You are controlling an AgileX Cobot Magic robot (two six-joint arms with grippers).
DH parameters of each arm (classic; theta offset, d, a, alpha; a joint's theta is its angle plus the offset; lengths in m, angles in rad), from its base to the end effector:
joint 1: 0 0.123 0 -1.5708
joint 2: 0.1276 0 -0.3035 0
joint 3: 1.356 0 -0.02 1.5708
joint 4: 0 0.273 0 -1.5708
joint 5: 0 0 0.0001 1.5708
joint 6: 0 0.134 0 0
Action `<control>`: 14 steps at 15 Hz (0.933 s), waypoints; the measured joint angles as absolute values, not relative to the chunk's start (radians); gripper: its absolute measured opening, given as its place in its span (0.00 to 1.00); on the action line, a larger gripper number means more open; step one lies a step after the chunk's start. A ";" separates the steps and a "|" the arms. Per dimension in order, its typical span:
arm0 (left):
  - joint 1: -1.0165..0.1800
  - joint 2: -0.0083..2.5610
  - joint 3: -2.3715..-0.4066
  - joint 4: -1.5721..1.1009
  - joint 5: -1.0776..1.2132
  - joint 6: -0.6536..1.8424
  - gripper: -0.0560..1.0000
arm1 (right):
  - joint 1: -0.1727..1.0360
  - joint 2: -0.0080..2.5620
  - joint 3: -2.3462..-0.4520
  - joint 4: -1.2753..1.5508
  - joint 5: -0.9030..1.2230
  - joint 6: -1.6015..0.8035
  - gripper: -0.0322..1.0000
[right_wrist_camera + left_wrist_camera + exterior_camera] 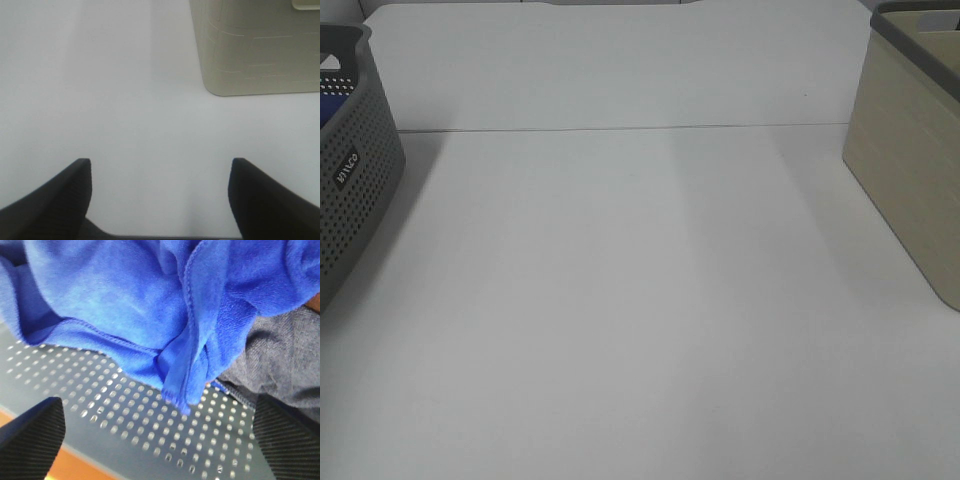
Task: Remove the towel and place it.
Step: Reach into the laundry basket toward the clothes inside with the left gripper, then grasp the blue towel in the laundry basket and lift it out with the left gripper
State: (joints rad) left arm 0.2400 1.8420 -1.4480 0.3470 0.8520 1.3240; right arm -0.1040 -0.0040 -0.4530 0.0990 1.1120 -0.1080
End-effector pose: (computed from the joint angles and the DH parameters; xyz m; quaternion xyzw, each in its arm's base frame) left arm 0.4188 0.1378 0.2222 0.5699 0.7823 0.2487 0.0369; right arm 0.0357 0.0082 0.2472 -0.0039 0.8758 -0.0016 0.4827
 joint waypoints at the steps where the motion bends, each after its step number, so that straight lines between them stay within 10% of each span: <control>1: 0.240 1.882 -1.448 0.355 0.851 1.324 0.95 | -0.104 -0.004 -0.453 0.099 1.112 -0.108 0.76; 14: 0.190 1.963 -1.448 0.439 0.860 1.305 0.69 | -0.104 -0.004 -0.453 0.099 1.112 -0.108 0.76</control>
State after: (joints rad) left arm 0.1900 1.9630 -1.4480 0.4390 0.8600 1.3050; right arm -0.1040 -0.0040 -0.4530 0.0990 1.1120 -0.1080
